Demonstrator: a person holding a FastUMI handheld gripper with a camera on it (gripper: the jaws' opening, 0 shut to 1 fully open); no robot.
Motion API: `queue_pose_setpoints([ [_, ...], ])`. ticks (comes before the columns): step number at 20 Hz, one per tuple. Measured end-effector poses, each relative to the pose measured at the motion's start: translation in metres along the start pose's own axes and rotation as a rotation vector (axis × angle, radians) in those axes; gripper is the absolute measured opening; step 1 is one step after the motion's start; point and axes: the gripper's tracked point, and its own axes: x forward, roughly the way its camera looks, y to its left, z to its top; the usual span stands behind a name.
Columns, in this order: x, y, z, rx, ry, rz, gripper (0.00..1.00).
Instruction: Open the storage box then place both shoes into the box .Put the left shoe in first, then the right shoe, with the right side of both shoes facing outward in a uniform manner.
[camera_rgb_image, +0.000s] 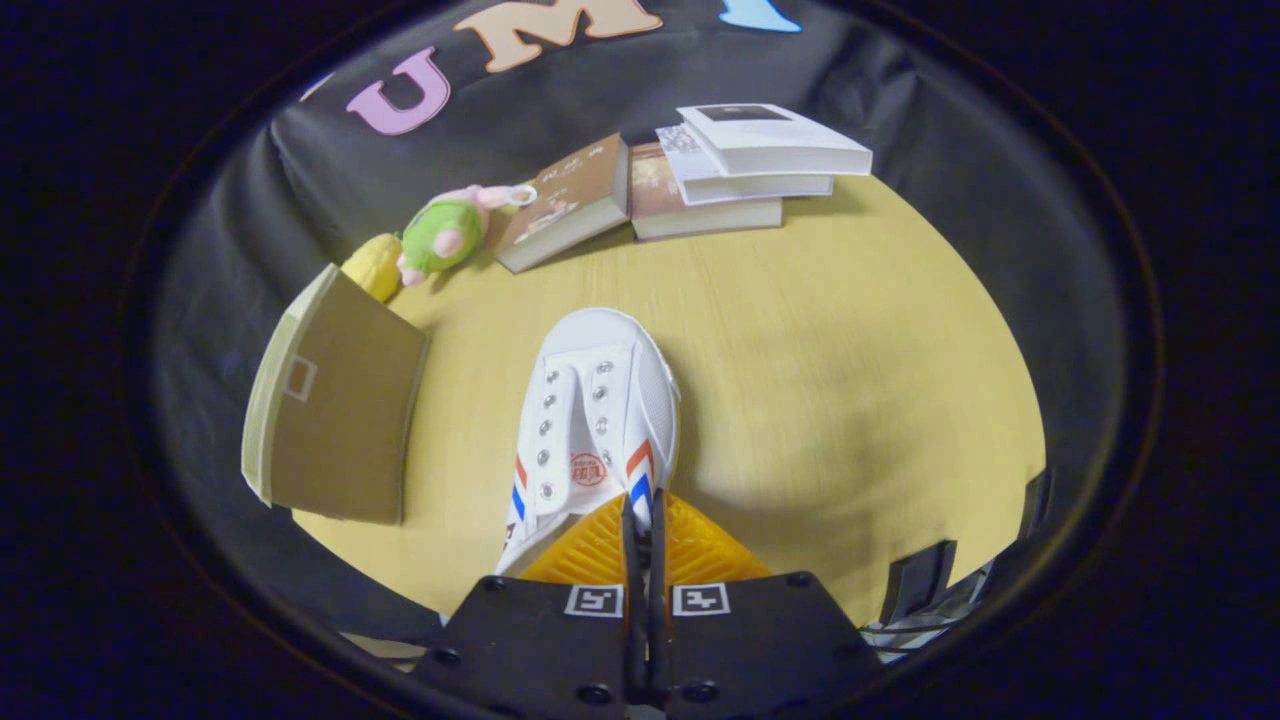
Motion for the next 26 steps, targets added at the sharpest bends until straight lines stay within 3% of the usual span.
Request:
queue_pose_setpoints([
  [18, -0.035, 0.2, 0.066, -0.052, -0.102, 0.174, 0.04],
  [26, -0.033, 0.271, 0.064, -0.099, -0.119, 0.203, 0.04],
])
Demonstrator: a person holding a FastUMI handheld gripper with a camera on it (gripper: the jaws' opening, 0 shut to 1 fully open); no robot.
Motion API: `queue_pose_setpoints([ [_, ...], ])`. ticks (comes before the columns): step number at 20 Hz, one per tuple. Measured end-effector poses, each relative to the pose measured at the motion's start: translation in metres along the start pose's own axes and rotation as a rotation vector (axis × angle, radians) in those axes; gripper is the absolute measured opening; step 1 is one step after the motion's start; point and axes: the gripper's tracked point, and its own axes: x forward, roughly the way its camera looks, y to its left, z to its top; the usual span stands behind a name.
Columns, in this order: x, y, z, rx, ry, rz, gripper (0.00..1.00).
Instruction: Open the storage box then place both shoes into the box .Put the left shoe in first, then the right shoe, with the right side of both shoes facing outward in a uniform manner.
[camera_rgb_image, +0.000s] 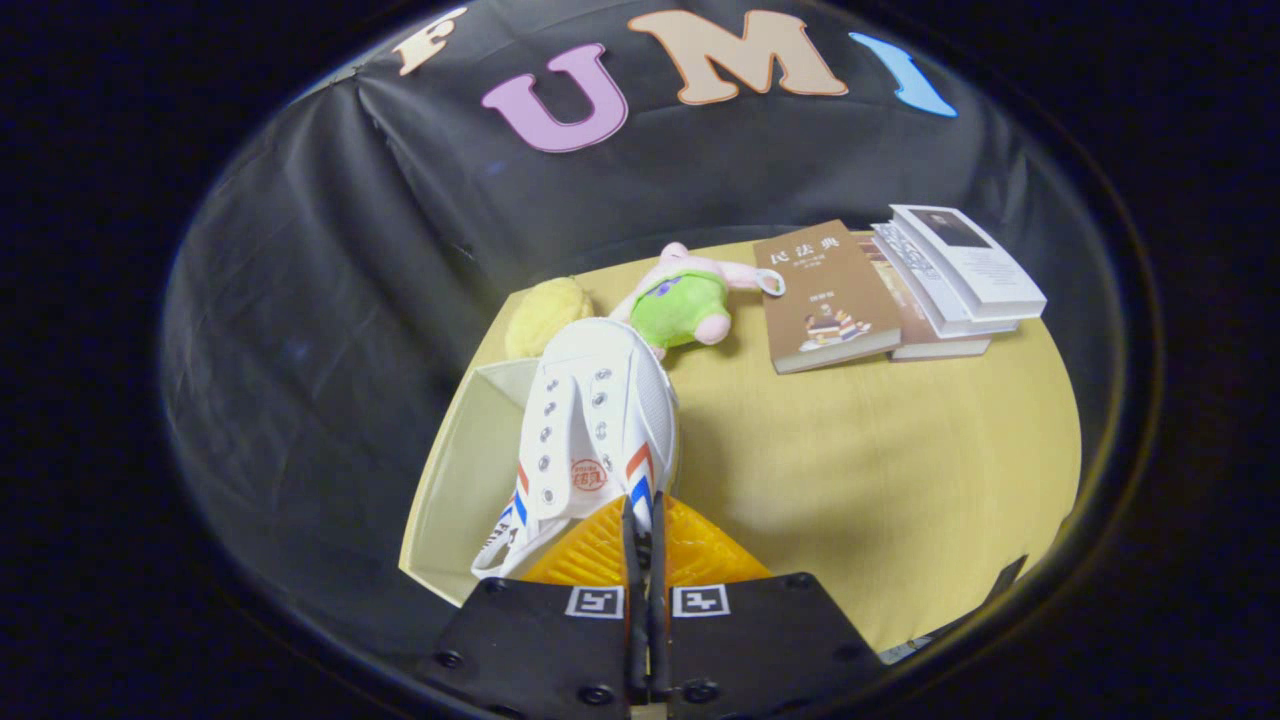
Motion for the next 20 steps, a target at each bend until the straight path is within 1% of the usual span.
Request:
queue_pose_setpoints([
  [2, 0.002, 0.008, 0.004, 0.0, -0.015, -0.008, 0.04],
  [7, 0.008, 0.034, 0.002, 0.017, -0.013, 0.021, 0.04],
  [14, 0.03, 0.059, -0.021, 0.019, 0.03, 0.014, 0.04],
  [17, 0.041, 0.058, -0.028, 0.022, 0.037, -0.016, 0.04],
  [20, 0.049, 0.053, -0.032, -0.011, 0.03, -0.058, 0.04],
])
